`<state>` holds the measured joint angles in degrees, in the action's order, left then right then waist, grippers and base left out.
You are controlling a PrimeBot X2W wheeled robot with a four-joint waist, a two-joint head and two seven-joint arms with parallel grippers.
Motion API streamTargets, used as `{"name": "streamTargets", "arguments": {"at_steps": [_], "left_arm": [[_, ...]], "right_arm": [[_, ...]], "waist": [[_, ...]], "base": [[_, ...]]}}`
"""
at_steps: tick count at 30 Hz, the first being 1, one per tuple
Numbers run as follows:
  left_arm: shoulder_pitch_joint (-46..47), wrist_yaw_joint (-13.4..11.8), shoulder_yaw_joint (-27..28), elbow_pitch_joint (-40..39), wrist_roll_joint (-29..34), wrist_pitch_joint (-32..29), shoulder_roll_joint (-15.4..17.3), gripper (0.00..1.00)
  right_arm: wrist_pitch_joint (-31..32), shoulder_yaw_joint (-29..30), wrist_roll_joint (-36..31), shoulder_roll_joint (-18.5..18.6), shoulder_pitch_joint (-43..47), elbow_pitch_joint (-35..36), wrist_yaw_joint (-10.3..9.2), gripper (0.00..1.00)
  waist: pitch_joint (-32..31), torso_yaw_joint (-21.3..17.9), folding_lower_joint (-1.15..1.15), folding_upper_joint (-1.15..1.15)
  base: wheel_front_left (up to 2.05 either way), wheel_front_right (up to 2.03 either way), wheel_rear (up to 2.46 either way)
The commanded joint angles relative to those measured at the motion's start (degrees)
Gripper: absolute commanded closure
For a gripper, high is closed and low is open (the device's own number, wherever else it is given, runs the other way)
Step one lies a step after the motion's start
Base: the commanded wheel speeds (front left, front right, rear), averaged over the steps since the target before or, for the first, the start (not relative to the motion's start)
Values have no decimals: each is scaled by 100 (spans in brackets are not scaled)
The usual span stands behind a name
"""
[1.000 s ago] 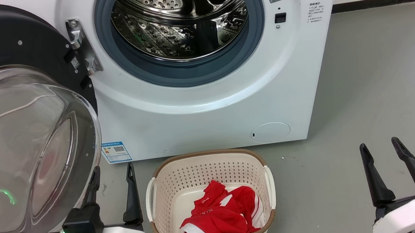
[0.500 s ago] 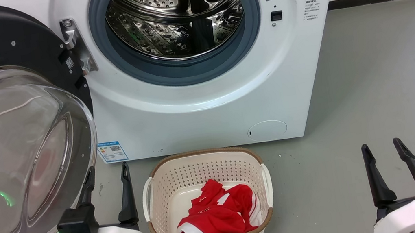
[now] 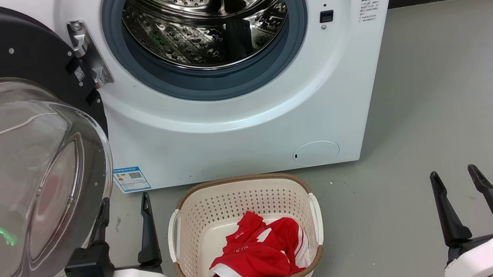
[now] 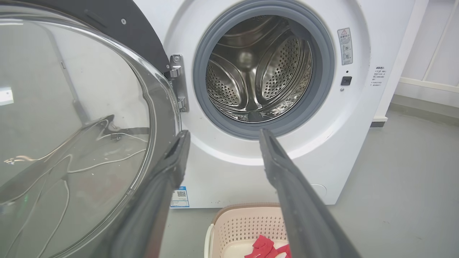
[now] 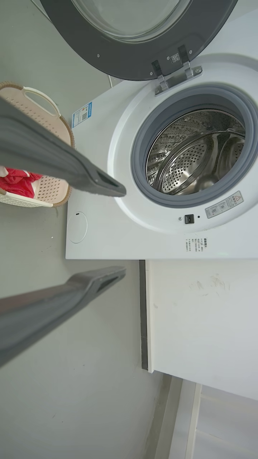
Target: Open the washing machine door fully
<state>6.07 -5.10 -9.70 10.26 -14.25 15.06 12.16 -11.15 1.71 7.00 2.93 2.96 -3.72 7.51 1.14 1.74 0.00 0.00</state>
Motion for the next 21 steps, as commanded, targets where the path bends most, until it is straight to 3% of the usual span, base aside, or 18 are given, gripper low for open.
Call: {"name": "streamTargets", "arguments": {"at_steps": [1, 3, 4, 7, 21], "left_arm": [[-15, 0, 12, 3, 44, 15, -6, 0], [-17, 9, 18, 3, 50, 15, -7, 0], [-1, 9, 22, 2, 23, -1, -4, 100], [-52, 22, 36, 136, -68, -37, -50, 100], [-29, 255, 340, 179, -1523, -442, -213, 100]], "right_arm": [[-38, 11, 3, -11, 28, -6, -3, 0], [-45, 12, 7, -11, 22, -10, -3, 0], [-4, 2, 4, 0, -1, -11, -1, 100], [12, -25, 88, -1, 39, -114, 0, 100], [275, -14, 1771, 74, -156, -279, 0, 100]], "waist": [[2, 1, 0, 0], [8, -1, 0, 0], [9, -2, 0, 0], [8, -3, 0, 0], [-3, -23, 0, 0]], "base": [[0, 0, 0], [0, 0, 0], [0, 0, 0], [0, 0, 0], [0, 0, 0]]}}
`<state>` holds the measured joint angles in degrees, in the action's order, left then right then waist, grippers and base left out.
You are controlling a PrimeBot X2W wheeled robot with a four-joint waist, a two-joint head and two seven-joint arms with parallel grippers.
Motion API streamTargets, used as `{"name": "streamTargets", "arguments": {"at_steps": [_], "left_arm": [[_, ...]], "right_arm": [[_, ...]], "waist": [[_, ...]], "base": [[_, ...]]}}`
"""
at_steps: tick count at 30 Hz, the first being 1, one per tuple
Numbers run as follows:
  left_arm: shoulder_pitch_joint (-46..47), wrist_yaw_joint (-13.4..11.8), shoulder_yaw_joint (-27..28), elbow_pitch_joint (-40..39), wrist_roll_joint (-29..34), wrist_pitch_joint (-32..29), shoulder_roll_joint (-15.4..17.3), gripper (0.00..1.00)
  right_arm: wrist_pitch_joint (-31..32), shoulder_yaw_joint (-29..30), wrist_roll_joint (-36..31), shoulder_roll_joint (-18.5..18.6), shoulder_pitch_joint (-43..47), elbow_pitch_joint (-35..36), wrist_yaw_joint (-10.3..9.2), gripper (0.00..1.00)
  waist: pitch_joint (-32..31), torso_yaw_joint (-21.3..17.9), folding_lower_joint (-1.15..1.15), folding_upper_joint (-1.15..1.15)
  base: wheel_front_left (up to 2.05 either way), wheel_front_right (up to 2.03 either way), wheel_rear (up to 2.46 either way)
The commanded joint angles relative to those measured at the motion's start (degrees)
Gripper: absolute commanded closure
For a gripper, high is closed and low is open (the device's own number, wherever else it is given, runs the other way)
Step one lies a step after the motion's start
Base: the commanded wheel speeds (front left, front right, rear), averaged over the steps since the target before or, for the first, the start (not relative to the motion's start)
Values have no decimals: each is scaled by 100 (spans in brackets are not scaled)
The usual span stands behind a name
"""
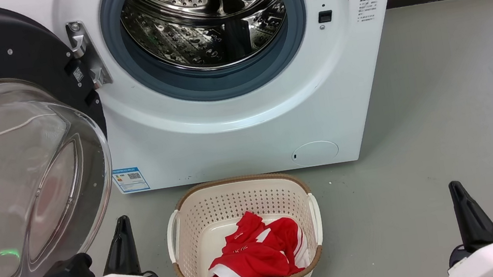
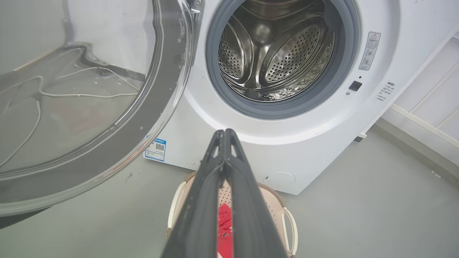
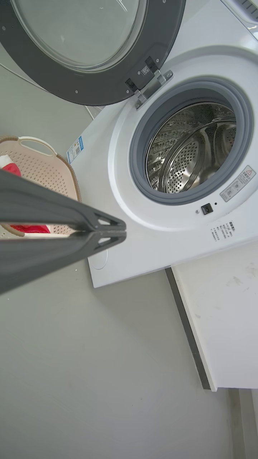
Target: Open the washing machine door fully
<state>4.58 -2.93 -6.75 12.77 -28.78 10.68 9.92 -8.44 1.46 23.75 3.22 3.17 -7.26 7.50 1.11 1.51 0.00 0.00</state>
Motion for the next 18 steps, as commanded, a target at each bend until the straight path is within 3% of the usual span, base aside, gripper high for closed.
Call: {"name": "streamTargets", "arguments": {"at_steps": [1, 18], "left_arm": [[121, 53, 65, -71, -165, -29, 1, 100], [141, 286, 356, -34, -1611, -418, -163, 100]], "right_arm": [[23, 13, 204, 48, -191, 63, 1, 100], [300, 46, 1826, 95, -376, -101, 0, 100]], "waist": [[-1, -1, 0, 0], [-15, -24, 0, 0]], "base": [[0, 0, 0], [0, 0, 0]]}}
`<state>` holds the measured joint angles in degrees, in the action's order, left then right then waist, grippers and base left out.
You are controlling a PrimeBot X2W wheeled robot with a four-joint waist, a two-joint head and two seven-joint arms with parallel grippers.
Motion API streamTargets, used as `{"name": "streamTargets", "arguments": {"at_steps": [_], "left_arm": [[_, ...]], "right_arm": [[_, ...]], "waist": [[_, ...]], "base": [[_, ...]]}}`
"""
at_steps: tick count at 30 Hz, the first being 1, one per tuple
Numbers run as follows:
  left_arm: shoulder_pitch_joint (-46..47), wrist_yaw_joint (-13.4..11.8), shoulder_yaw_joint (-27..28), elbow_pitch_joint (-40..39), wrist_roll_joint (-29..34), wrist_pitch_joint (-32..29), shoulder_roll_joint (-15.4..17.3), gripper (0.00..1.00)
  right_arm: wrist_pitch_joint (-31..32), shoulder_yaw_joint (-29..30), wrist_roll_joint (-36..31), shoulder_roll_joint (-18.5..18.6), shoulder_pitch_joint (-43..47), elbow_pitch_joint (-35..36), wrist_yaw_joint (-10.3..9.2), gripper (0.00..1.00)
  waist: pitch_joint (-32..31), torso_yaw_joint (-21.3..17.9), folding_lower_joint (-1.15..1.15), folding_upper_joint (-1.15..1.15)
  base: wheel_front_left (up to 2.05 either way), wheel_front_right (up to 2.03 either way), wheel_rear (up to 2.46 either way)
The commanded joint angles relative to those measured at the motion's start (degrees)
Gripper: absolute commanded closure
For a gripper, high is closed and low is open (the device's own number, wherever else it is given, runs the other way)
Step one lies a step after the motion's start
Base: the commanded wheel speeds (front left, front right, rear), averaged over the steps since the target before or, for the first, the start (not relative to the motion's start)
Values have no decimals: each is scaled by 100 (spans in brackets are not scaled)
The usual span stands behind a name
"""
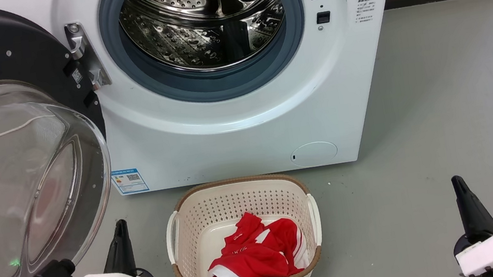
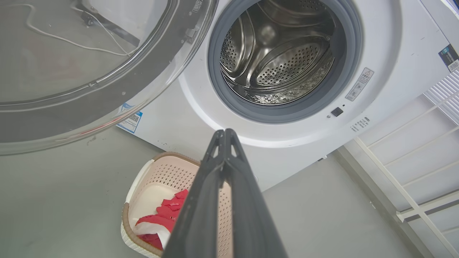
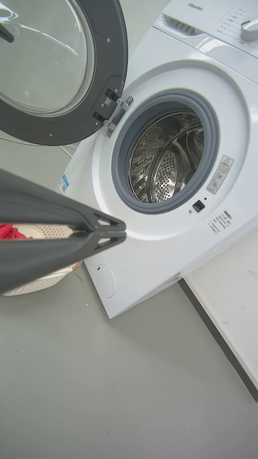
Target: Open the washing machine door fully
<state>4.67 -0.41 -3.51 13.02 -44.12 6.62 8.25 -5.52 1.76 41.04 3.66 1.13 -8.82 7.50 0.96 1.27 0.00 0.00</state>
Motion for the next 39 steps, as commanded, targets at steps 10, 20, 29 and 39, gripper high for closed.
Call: {"name": "streamTargets", "arguments": {"at_steps": [10, 20, 29, 39], "left_arm": [[143, 156, 186, -36, -810, -214, -78, 100], [154, 260, 327, -14, -1473, -399, -155, 100], [163, 353, 439, 4, -2014, -551, -221, 100], [171, 444, 553, 24, -2569, -705, -278, 100]], "right_arm": [[155, 44, 911, 66, -260, -31, 0, 100], [302, 77, 1642, 74, -340, -110, 0, 100], [419, 107, 2236, 77, -415, -171, 0, 100], [546, 145, 2838, 75, -485, -241, 0, 100]], "waist": [[-8, -14, 0, 0], [-17, -27, 0, 0], [-24, -40, 0, 0], [-33, -53, 0, 0]], "base": [[0, 0, 0], [0, 0, 0], [0, 0, 0], [0, 0, 0]]}}
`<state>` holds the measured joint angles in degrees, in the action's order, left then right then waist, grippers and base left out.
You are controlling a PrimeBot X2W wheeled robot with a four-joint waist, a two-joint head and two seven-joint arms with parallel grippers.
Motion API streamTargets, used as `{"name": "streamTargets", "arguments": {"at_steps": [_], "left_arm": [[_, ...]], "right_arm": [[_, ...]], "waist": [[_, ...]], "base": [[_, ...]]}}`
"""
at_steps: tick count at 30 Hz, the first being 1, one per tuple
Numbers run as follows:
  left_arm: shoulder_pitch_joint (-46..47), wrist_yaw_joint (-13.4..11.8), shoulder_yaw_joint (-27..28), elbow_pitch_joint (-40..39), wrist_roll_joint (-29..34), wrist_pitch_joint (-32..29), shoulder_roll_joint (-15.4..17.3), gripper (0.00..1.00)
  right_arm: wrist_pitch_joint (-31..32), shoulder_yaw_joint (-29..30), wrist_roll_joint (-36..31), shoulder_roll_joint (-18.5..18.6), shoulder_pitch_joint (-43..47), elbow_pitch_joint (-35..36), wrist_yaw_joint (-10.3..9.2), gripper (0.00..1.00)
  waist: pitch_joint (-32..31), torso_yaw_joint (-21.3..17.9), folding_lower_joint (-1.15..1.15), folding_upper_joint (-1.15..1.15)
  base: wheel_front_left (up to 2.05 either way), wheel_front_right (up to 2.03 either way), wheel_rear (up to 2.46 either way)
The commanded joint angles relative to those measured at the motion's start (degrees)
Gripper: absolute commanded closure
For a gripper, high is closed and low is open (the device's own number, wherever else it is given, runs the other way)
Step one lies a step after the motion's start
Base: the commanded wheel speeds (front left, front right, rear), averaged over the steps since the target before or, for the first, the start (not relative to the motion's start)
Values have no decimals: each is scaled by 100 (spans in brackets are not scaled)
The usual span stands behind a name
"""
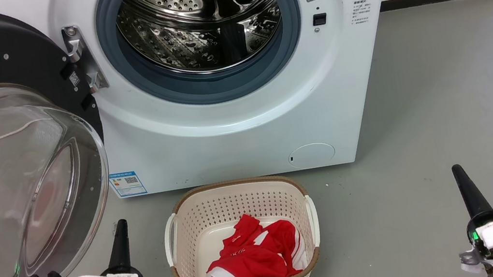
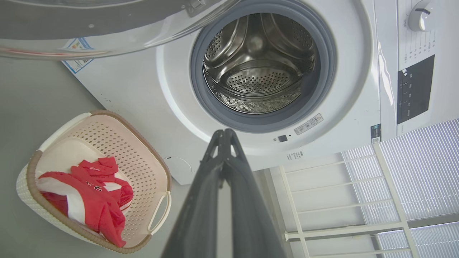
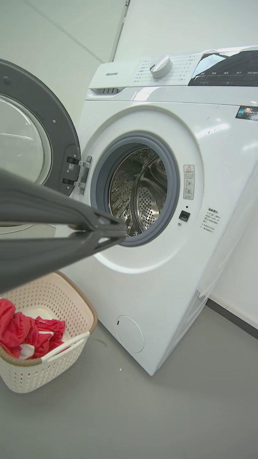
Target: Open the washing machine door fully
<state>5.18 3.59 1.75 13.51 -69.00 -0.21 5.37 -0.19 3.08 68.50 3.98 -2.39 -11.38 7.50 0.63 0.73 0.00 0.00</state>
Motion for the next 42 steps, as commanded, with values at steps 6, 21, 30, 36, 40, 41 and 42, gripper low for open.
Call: {"name": "streamTargets", "arguments": {"at_steps": [6, 21, 30, 36, 40, 41, 42], "left_arm": [[123, 96, 94, -13, -392, -110, -27, 100], [135, 206, 229, 11, -1056, -292, -111, 100], [118, 264, 316, 24, -1447, -401, -151, 100], [119, 307, 362, 33, -1690, -468, -178, 100], [120, 326, 391, 40, -1849, -516, -197, 100], [121, 335, 399, 41, -1883, -524, -204, 100], [121, 343, 407, 42, -1920, -533, -209, 100]], "right_arm": [[88, 38, 428, 41, -169, -24, 0, 100], [246, 90, 1143, 32, -260, -103, 0, 100], [340, 122, 1559, 22, -298, -151, -1, 100], [406, 144, 1820, 16, -325, -185, -1, 100], [439, 158, 1983, 11, -354, -207, -1, 100], [454, 162, 2029, 10, -362, -211, -1, 100], [465, 165, 2070, 9, -367, -215, -1, 100]], "waist": [[-5, -8, 0, 0], [-17, -28, 0, 0], [-25, -40, 0, 0], [-30, -48, 0, 0], [-33, -54, 0, 0], [-34, -55, 0, 0], [-35, -57, 0, 0]], "base": [[0, 0, 0], [0, 0, 0], [0, 0, 0], [0, 0, 0], [0, 0, 0], [0, 0, 0], [0, 0, 0]]}}
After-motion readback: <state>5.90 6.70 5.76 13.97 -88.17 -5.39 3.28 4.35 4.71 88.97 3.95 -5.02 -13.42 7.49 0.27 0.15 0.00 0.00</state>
